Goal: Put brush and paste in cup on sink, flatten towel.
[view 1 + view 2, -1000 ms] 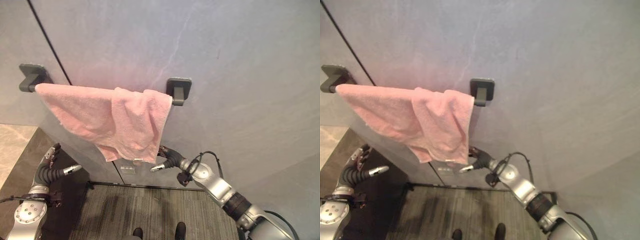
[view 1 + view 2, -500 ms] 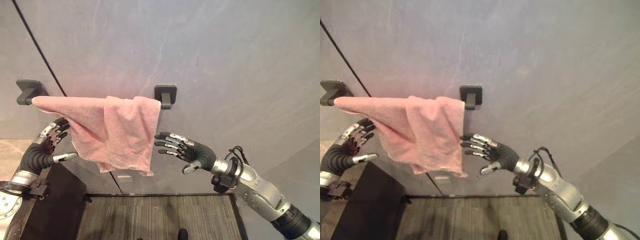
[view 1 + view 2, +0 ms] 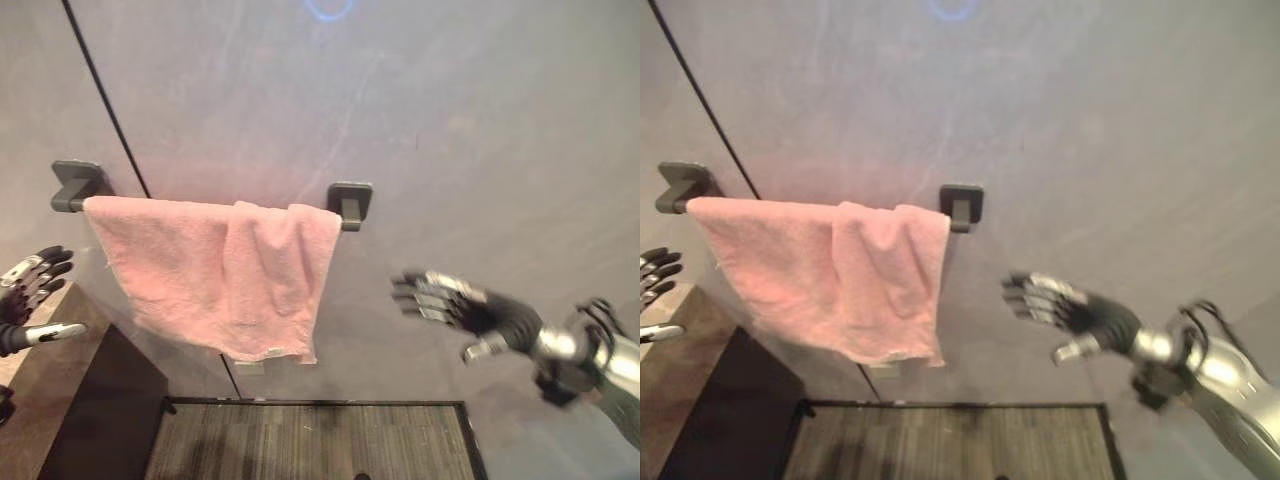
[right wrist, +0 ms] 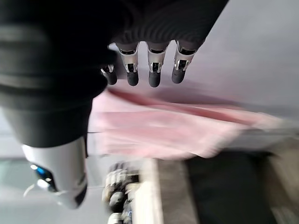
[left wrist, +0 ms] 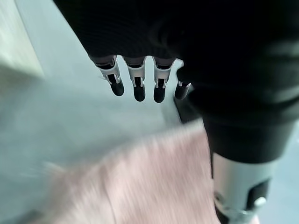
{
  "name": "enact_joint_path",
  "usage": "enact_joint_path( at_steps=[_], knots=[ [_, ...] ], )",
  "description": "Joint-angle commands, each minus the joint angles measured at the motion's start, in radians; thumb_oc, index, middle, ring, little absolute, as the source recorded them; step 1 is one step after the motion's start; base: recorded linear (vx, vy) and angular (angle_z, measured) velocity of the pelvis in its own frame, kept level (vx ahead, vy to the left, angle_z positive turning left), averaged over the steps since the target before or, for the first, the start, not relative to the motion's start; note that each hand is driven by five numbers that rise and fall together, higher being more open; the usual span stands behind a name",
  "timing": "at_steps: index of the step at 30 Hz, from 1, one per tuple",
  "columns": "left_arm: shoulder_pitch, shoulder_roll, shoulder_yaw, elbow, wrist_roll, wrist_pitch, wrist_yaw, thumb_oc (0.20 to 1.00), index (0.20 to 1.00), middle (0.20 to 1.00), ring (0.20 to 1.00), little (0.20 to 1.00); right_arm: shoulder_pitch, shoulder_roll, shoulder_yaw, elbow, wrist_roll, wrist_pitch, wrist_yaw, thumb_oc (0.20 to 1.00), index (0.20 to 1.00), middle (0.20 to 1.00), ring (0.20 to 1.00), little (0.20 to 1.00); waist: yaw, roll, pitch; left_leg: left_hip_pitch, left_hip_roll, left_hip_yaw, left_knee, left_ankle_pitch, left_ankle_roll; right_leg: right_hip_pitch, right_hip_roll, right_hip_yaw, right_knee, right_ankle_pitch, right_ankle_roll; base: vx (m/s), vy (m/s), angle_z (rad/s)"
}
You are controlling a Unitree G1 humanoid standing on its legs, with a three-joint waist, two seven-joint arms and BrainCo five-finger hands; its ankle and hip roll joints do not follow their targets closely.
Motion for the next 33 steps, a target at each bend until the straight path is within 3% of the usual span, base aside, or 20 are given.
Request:
enact_joint_path(
  at_steps=[1,5,9,12,14,17,20,22,24,30,33],
  knots=[
    [-0.026,0.066,0.083,-0.009,0.022,-0.050,0.014,1.000,1.000,1.000,1.000,1.000,-0.086,0.005,-0.072,-0.025,0.011,-0.054,0.031,1.000,1.000,1.000,1.000,1.000,-0.003,-0.008,-0.007,-0.042,-0.027,0.012,0.032,0.004,0.003,0.040,-0.110,-0.032,0.048,0.048,0.102,0.00,0.000,0.00],
    [-0.033,0.046,0.162,0.017,0.058,-0.058,0.027,1.000,1.000,1.000,1.000,1.000,-0.055,0.039,-0.273,-0.029,-0.108,-0.111,-0.005,1.000,1.000,1.000,1.000,1.000,-0.017,-0.001,-0.014,-0.045,-0.028,0.008,0.024,0.008,0.002,0.037,-0.114,-0.039,0.050,0.049,0.105,0.00,0.006,0.02],
    [-0.059,0.054,0.211,-0.005,0.068,-0.080,0.053,1.000,1.000,1.000,1.000,1.000,-0.144,0.067,-0.280,-0.009,-0.110,-0.151,-0.052,1.000,1.000,1.000,1.000,1.000,-0.017,0.002,-0.020,-0.041,-0.031,0.004,0.023,0.003,0.005,0.039,-0.114,-0.040,0.051,0.043,0.102,0.00,0.002,-0.02],
    [-0.099,0.022,0.250,-0.008,0.082,-0.096,0.096,1.000,1.000,1.000,1.000,1.000,-0.181,0.095,-0.364,-0.052,-0.225,-0.192,-0.101,1.000,1.000,1.000,1.000,1.000,-0.019,0.008,-0.028,-0.040,-0.031,0.002,0.021,0.000,0.006,0.039,-0.113,-0.037,0.050,0.036,0.101,0.02,0.014,0.03],
    [-0.111,0.002,0.276,-0.009,0.129,-0.102,0.126,1.000,1.000,1.000,1.000,1.000,-0.239,0.101,-0.414,-0.060,-0.381,-0.253,-0.178,1.000,1.000,1.000,1.000,1.000,-0.017,0.015,-0.034,-0.039,-0.031,0.000,0.021,-0.003,0.008,0.040,-0.112,-0.037,0.049,0.031,0.099,0.00,0.000,0.00],
    [-0.097,0.064,0.312,-0.076,0.281,-0.121,0.160,1.000,1.000,1.000,1.000,1.000,-0.399,0.062,-0.352,-0.088,-0.489,-0.317,-0.247,1.000,1.000,1.000,1.000,1.000,-0.005,0.023,-0.042,-0.034,-0.031,0.004,0.019,-0.008,0.008,0.040,-0.110,-0.029,0.044,0.027,0.095,0.00,0.000,0.00],
    [-0.081,0.124,0.341,-0.138,0.304,-0.124,0.135,1.000,1.000,1.000,1.000,1.000,-0.491,0.030,-0.276,-0.113,-0.496,-0.322,-0.234,1.000,1.000,1.000,1.000,1.000,-0.005,0.024,-0.044,-0.033,-0.033,0.008,0.018,-0.009,0.008,0.038,-0.109,-0.023,0.042,0.026,0.094,0.00,0.000,0.00],
    [-0.091,0.169,0.352,-0.183,0.287,-0.131,0.124,1.000,1.000,1.000,1.000,1.000,-0.552,0.007,-0.211,-0.126,-0.506,-0.325,-0.232,1.000,1.000,1.000,1.000,1.000,-0.006,0.026,-0.045,-0.031,-0.032,0.008,0.019,-0.010,0.008,0.039,-0.108,-0.021,0.042,0.025,0.093,0.00,0.000,0.00],
    [-0.092,0.275,0.367,-0.265,0.274,-0.131,0.087,1.000,1.000,1.000,1.000,1.000,-0.659,-0.048,-0.104,-0.147,-0.563,-0.330,-0.241,1.000,1.000,1.000,1.000,1.000,-0.004,0.031,-0.046,-0.027,-0.032,0.011,0.021,-0.011,0.007,0.041,-0.105,-0.018,0.042,0.021,0.094,0.00,0.000,0.00],
    [-0.048,0.365,0.388,-0.316,0.210,-0.137,0.028,1.000,1.000,1.000,1.000,1.000,-0.786,-0.104,0.073,-0.146,-0.581,-0.328,-0.219,1.000,1.000,1.000,1.000,1.000,-0.009,0.039,-0.040,-0.027,-0.030,0.019,0.023,-0.009,0.005,0.039,-0.106,-0.012,0.041,0.025,0.095,0.00,0.009,-0.05],
    [0.048,0.439,0.431,-0.359,0.151,-0.101,-0.069,1.000,1.000,1.000,1.000,1.000,-0.862,-0.138,0.192,-0.143,-0.591,-0.312,-0.184,1.000,1.000,1.000,1.000,1.000,-0.006,0.046,-0.031,-0.026,-0.030,0.025,0.026,-0.009,0.005,0.035,-0.105,-0.005,0.042,0.029,0.097,0.00,0.000,0.00]
  ],
)
